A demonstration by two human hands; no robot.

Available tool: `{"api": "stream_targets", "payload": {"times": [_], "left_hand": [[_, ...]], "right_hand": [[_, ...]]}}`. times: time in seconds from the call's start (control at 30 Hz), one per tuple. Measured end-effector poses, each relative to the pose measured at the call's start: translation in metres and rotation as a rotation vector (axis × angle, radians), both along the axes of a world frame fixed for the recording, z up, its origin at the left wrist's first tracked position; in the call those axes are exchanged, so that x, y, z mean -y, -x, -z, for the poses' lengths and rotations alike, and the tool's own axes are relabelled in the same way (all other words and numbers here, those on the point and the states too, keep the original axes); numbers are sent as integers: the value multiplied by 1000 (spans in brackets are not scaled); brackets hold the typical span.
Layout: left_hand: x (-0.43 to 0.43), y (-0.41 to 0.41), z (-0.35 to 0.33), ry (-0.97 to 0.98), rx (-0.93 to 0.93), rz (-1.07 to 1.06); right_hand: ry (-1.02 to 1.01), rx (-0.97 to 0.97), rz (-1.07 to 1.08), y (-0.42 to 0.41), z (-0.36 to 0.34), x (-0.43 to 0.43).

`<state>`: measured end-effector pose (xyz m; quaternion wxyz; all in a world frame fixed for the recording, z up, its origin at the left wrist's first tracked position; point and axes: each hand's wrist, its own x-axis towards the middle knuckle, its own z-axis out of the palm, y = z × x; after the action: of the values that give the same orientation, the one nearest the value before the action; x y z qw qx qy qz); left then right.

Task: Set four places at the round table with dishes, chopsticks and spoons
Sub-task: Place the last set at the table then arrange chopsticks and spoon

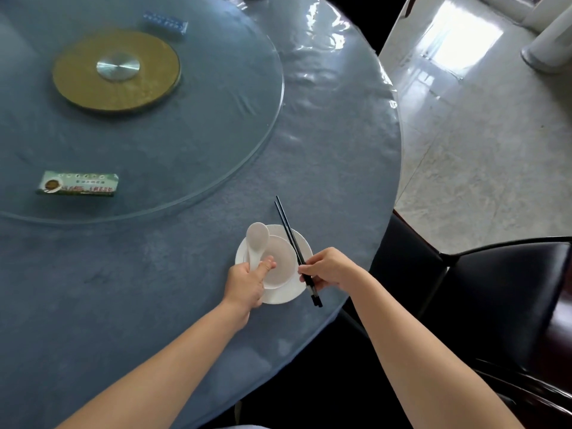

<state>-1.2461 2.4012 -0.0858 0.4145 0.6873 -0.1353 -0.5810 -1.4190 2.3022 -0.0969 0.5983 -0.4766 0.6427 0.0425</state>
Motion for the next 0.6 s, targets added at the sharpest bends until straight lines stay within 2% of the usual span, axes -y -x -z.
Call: {"api": "stream_targets", "payload": {"times": [0.2, 0.43, 0.6], "left_hand": [[4, -8, 0, 7, -38, -11], [7, -17, -3, 19, -38, 4], [5, -21, -1, 7, -51, 7]], "right_hand": [[-97, -47, -74, -2, 9, -1], [128, -321, -371, -23, -4, 4], [235, -408, -409, -29, -6, -3]]}}
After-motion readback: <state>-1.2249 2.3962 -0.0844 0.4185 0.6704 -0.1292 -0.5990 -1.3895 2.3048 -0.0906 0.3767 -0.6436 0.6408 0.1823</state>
